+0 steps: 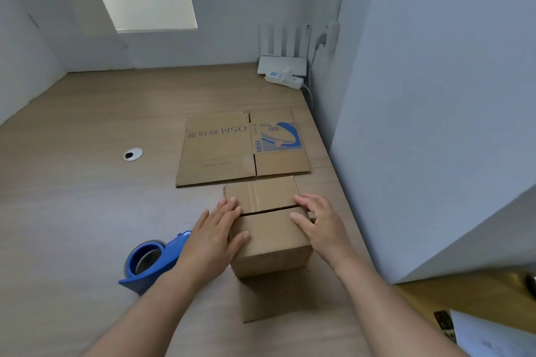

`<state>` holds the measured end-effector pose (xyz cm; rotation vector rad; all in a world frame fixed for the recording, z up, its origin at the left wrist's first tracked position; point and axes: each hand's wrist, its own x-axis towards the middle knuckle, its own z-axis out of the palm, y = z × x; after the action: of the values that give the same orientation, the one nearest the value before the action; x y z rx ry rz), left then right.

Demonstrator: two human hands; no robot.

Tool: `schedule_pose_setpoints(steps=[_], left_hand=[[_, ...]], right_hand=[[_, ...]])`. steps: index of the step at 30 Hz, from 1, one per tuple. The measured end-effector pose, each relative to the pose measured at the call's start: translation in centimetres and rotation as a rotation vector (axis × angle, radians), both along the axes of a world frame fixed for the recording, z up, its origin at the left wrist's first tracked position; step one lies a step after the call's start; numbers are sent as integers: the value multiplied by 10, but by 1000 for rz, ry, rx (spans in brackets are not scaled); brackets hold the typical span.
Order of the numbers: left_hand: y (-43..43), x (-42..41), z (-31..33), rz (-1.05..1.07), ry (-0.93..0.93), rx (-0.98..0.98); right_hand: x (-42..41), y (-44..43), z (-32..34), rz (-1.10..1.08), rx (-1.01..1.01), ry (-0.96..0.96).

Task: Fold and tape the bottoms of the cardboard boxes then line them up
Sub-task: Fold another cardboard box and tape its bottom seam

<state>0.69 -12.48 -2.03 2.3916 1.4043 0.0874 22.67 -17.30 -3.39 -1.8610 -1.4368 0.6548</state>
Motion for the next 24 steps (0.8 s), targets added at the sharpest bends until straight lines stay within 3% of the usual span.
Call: schedule_pose_setpoints(steps=[6, 10, 15, 18, 24], left_hand=[[-14, 16, 5, -57, 57, 73], [-13, 5, -4, -49, 52, 56], [-14, 1, -1, -26, -50, 23], [-18, 8, 4, -2, -81, 8], [-22, -32, 4, 288, -450, 86]], right_hand=[[-22, 1, -4, 51, -10, -88], [-18, 1, 5, 101, -57, -49], [-26, 5, 18, 314, 10, -379], [-30, 6, 16, 367, 7, -431], [-37, 5, 13, 357, 2, -518]])
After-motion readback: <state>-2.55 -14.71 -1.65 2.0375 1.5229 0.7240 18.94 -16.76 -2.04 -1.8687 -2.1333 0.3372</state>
